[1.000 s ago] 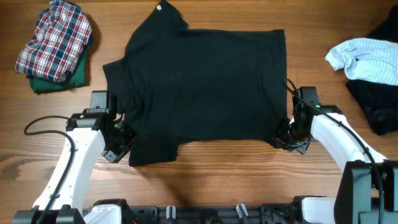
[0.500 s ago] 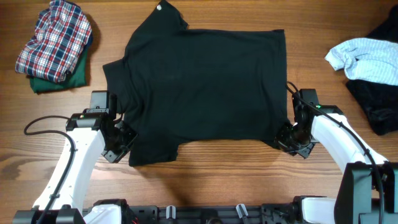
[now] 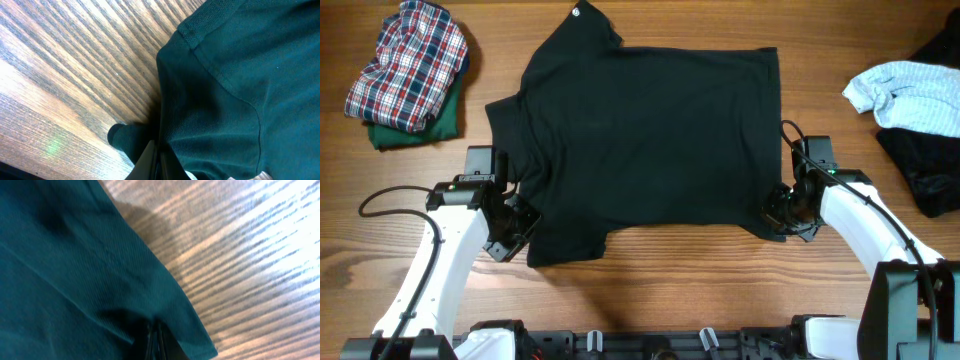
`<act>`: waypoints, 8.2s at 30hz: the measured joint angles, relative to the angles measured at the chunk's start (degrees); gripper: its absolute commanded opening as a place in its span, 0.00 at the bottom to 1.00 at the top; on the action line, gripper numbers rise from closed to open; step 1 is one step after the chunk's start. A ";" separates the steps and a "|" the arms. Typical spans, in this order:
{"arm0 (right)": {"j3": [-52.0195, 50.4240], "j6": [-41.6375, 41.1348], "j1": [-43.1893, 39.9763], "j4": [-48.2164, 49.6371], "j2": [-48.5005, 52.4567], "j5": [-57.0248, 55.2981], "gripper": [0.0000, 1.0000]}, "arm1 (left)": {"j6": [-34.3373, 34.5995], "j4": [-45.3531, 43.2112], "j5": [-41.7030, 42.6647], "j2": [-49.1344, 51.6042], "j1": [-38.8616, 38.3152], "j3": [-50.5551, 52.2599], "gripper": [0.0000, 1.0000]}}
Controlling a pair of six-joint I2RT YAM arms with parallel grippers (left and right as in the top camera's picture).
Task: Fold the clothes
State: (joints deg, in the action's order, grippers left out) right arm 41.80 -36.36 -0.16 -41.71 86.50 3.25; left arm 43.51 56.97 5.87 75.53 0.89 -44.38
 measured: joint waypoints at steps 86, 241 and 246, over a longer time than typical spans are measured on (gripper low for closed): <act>44.26 29.11 1.86 6.54 18.34 13.20 0.04 | -24.44 -25.88 -0.50 25.22 -8.66 -33.09 0.04; 39.21 27.65 9.62 -15.21 27.45 15.39 0.48 | -25.86 10.01 0.15 38.69 -8.90 -37.66 0.18; 39.21 27.71 9.62 -12.39 27.28 15.65 0.50 | -25.83 7.23 -2.43 38.69 -8.63 -37.66 0.19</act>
State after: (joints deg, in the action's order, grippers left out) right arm 81.01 -8.64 9.45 -54.11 113.78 18.90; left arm 17.67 64.20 3.44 114.21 -7.75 -82.04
